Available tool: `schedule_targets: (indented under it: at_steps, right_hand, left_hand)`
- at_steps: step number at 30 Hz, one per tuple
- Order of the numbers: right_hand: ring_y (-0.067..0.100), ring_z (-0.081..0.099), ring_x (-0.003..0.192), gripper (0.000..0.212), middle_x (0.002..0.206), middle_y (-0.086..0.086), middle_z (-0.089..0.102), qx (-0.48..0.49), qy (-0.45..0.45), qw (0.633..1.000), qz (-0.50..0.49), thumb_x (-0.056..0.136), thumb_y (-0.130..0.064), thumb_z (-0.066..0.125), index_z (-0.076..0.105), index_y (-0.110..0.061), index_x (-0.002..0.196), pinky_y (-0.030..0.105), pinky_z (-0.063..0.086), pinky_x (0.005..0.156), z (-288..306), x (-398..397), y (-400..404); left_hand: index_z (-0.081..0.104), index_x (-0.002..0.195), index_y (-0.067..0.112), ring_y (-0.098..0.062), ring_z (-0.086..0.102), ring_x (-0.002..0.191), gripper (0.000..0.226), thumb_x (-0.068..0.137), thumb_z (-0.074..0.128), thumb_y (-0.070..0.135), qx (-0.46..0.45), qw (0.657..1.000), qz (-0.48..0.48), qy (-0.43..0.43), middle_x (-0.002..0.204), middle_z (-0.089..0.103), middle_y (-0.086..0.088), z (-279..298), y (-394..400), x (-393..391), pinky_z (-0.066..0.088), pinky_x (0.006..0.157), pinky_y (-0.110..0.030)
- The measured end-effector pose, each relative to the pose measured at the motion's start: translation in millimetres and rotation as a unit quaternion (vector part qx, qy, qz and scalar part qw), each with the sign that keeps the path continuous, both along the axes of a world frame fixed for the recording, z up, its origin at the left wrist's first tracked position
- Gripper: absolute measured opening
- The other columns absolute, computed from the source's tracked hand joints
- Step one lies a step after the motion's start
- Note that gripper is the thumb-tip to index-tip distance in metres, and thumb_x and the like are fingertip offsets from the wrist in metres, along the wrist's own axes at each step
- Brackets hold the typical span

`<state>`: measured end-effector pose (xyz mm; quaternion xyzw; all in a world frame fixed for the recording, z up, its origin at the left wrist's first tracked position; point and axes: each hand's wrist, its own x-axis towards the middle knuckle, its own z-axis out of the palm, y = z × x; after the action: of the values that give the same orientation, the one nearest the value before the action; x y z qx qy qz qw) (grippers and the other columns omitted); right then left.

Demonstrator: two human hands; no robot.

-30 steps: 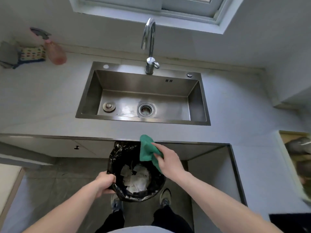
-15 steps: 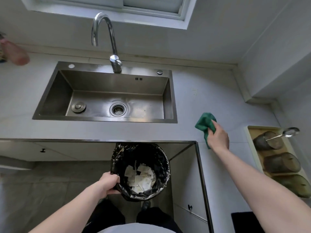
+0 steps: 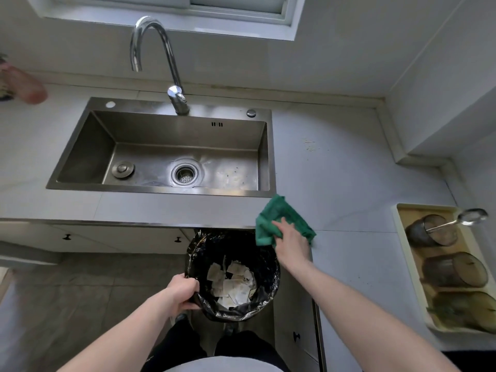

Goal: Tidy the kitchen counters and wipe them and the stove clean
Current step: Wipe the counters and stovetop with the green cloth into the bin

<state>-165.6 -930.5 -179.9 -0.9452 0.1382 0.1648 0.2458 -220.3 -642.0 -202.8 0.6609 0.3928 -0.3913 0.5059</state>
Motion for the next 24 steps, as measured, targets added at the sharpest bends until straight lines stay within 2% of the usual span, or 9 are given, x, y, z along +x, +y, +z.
schedule_targets:
  at_steps: [3, 7, 11, 16, 18, 20, 24]
  right_hand:
    - [0.019, 0.043, 0.144, 0.049, 0.157, -0.013, 0.043, 0.045, 0.006, 0.997, 0.068, 0.1, -0.019, 0.056, 0.053, -0.04, 0.144, 0.036, 0.033, 0.119, 9, -15, 25]
    - [0.016, 0.057, 0.128, 0.04, 0.137, -0.02, 0.061, 0.124, -0.001, 0.983, 0.132, 0.101, -0.025, 0.05, 0.056, -0.044, 0.137, 0.035, 0.045, 0.106, 27, -29, 52]
    - [0.014, 0.061, 0.123, 0.045, 0.136, -0.015, 0.064, 0.162, -0.076, 0.982, 0.062, 0.099, -0.023, 0.054, 0.055, -0.04, 0.14, 0.034, 0.048, 0.105, 42, -20, 44]
    - [0.022, 0.064, 0.118, 0.05, 0.136, -0.005, 0.066, 0.13, -0.192, 0.972, -0.047, 0.095, -0.019, 0.061, 0.057, -0.037, 0.141, 0.036, 0.052, 0.099, 57, 21, -11]
    - [0.027, 0.062, 0.122, 0.05, 0.139, -0.002, 0.064, 0.093, -0.17, 0.978, -0.076, 0.096, -0.021, 0.059, 0.055, -0.037, 0.143, 0.037, 0.051, 0.099, 55, 35, -28]
    - [0.03, 0.059, 0.124, 0.05, 0.142, 0.0, 0.062, 0.05, -0.107, 0.99, -0.08, 0.098, -0.023, 0.056, 0.052, -0.038, 0.145, 0.037, 0.048, 0.101, 46, 41, -34]
    - [0.026, 0.054, 0.133, 0.049, 0.148, -0.006, 0.055, 0.022, -0.015, 0.998, -0.048, 0.1, -0.021, 0.054, 0.051, -0.037, 0.146, 0.034, 0.043, 0.108, 22, 29, 3]
  left_hand:
    - [0.06, 0.106, 0.001, -0.036, 0.076, 0.076, 0.026, 0.087, 0.045, -0.009, 0.003, 1.0, -0.001, -0.001, 0.094, 0.071, -0.023, 2, -1, -1, 0.062, 0.056, -0.04]
    - [0.06, 0.098, 0.002, -0.03, 0.072, 0.067, 0.021, 0.089, 0.045, -0.009, 0.012, 1.0, 0.002, -0.01, 0.083, 0.068, -0.019, 7, -2, -2, 0.058, 0.048, -0.033]
    - [0.06, 0.099, 0.002, -0.032, 0.072, 0.068, 0.021, 0.089, 0.045, -0.009, 0.01, 1.0, 0.006, -0.01, 0.084, 0.069, -0.02, 12, 3, -3, 0.059, 0.05, -0.034]
    - [0.061, 0.104, 0.0, -0.034, 0.076, 0.073, 0.023, 0.087, 0.048, -0.009, 0.011, 1.0, 0.003, -0.006, 0.088, 0.074, -0.022, 11, 14, -3, 0.063, 0.059, -0.04]
    - [0.06, 0.106, 0.0, -0.034, 0.075, 0.074, 0.024, 0.088, 0.047, -0.009, 0.015, 1.0, 0.002, -0.007, 0.09, 0.073, -0.022, 14, 16, -3, 0.062, 0.056, -0.038]
    - [0.06, 0.108, 0.0, -0.034, 0.076, 0.074, 0.025, 0.088, 0.048, -0.008, 0.019, 1.0, -0.006, -0.005, 0.092, 0.074, -0.023, 15, 19, -2, 0.061, 0.054, -0.036]
    - [0.059, 0.11, 0.001, -0.034, 0.077, 0.074, 0.027, 0.088, 0.048, -0.008, 0.016, 1.0, -0.017, -0.002, 0.094, 0.074, -0.024, 14, 26, 1, 0.062, 0.056, -0.038]
